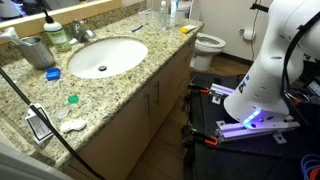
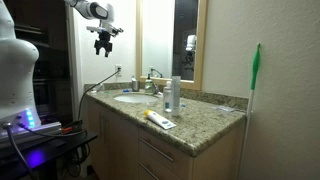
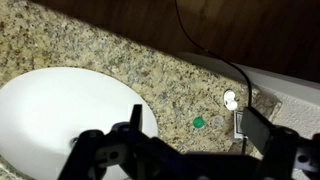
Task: Move the clear bottle on the counter to the left
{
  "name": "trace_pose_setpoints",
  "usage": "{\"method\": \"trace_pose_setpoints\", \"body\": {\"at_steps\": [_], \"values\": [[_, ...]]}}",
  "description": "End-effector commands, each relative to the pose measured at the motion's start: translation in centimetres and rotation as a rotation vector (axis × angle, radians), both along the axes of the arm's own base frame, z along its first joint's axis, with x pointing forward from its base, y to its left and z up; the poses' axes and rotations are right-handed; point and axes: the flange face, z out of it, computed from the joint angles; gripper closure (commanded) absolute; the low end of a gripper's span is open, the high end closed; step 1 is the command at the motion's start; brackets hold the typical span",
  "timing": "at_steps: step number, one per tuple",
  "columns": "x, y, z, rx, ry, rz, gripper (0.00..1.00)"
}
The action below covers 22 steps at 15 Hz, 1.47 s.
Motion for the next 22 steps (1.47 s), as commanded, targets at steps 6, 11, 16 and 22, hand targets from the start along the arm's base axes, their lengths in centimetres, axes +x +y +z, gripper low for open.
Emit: {"method": "trace_pose_setpoints", "body": {"at_steps": [6,11,16,22], "values": [[1.7,-12.9,0.8,0.019,-0.053,-0.322,0.00],[-1.8,-28.1,1.5,-0.021,-0.065,-0.632,0.00],[-3.7,-31.4,2.6,0.007,-0.083,-0.722,0.00],[-4.0,-37.8,-3.8,-0.306,-0.047,-0.889,0.00]]}}
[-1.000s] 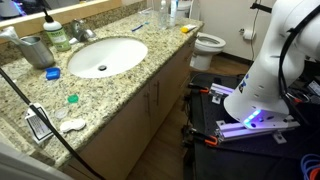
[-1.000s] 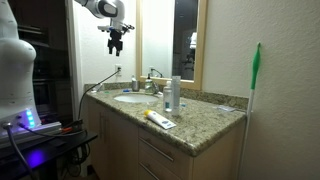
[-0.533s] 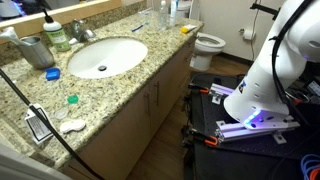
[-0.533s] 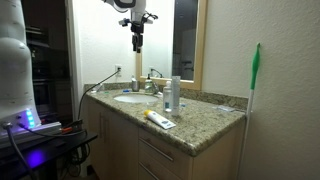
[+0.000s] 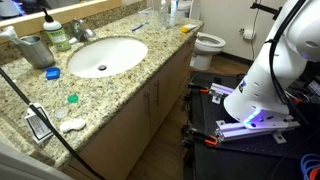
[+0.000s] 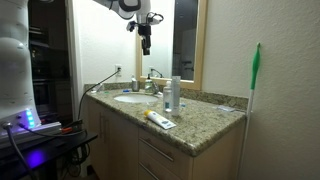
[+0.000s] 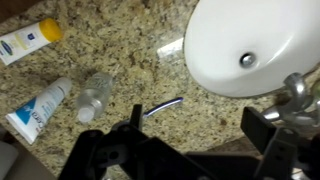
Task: Move the clear bottle on the counter to the left
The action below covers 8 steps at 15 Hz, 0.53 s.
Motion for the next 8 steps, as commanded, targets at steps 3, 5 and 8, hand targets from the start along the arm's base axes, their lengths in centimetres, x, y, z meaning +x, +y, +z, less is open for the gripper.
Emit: {"method": "trace_pose_setpoints", "body": {"at_steps": [3,5,8], "values": [[-4.2,-9.4,-7.3,-0.141,0.177,-0.221,0.00],[-6.4,-13.1,-8.7,-0.120,0.224,-0.301,0.00],[-6.6,-11.7,-9.0,-0.117,0.208,-0.265,0.00]]}}
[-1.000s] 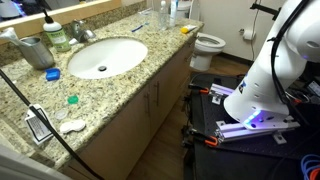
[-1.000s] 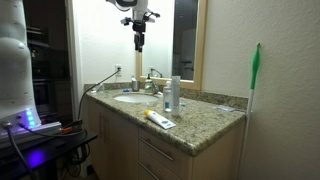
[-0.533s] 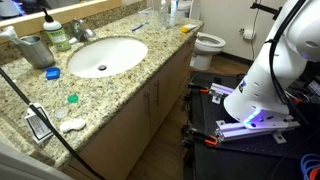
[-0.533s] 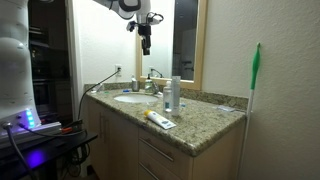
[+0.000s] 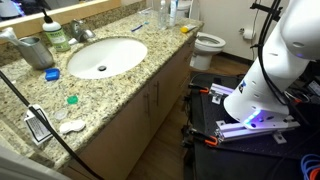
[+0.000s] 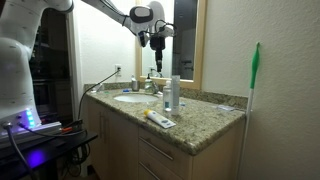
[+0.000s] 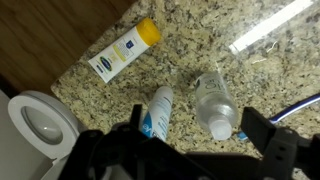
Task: Move the clear bottle on the counter to the left
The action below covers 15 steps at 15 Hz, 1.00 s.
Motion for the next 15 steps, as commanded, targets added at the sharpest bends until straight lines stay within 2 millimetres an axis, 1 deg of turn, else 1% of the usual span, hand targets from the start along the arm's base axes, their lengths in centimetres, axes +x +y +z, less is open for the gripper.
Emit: {"method": "trace_pose_setpoints", "body": {"at_steps": [1,2,3,5,7,9,10,11,12,15], "values": [[0.4,0.1,0.2,0.001,-0.002,0.005,0.00],[0.8,0.5,0.6,0.003,-0.039,-0.018,0.00],[1.5,0.7,0.6,-0.010,-0.062,-0.036,0.00],[2.2,-0.4,0.2,-0.089,-0.107,-0.101,0.00],[2.4,-1.2,-0.5,-0.156,-0.145,-0.160,0.00],[2.4,-1.5,-2.0,-0.184,-0.136,-0.206,0.00],[2.6,-1.0,-0.5,-0.153,-0.137,-0.171,0.00],[2.6,-1.1,-1.1,-0.155,-0.132,-0.177,0.00],[2.7,-1.1,-1.3,-0.154,-0.130,-0.176,0.00],[2.6,-1.1,-1.1,-0.159,-0.130,-0.181,0.00]]}}
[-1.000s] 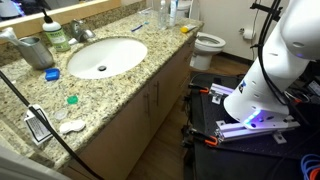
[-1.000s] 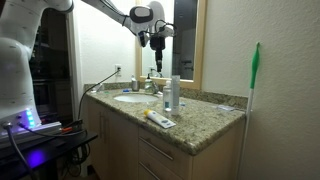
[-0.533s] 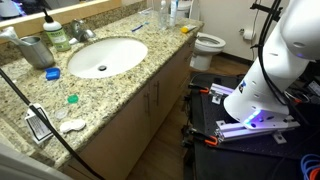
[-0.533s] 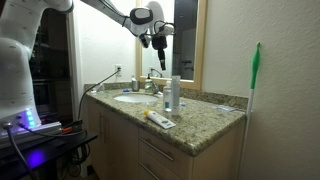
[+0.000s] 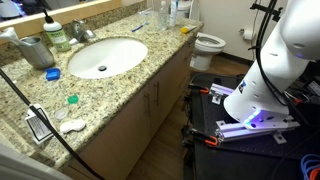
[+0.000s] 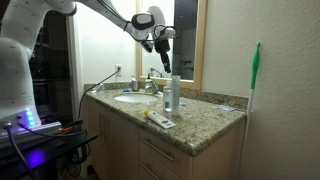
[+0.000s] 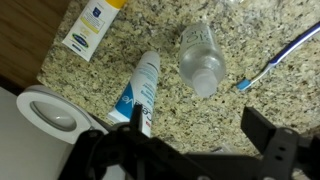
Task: Move the clear bottle on the counter to the left
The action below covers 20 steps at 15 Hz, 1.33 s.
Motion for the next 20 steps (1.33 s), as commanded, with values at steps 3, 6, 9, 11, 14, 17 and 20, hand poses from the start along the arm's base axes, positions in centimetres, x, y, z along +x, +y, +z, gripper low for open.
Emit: {"method": "trace_pose_setpoints", "body": {"at_steps": [3,6,9,11,14,17,20], "values": [[0.8,-1.2,-2.6,-0.013,0.028,0.000,0.00],[1.0,-1.7,-4.5,-0.004,0.070,0.014,0.00],[1.1,-1.1,-5.0,0.013,0.074,0.008,0.00],[1.2,-1.1,-5.6,0.017,0.082,0.008,0.00],[2.2,0.4,-7.5,0.024,0.131,0.000,0.00],[3.9,2.3,-9.9,0.014,0.165,-0.004,0.00],[4.4,2.3,-9.9,0.025,0.157,-0.001,0.00]]}}
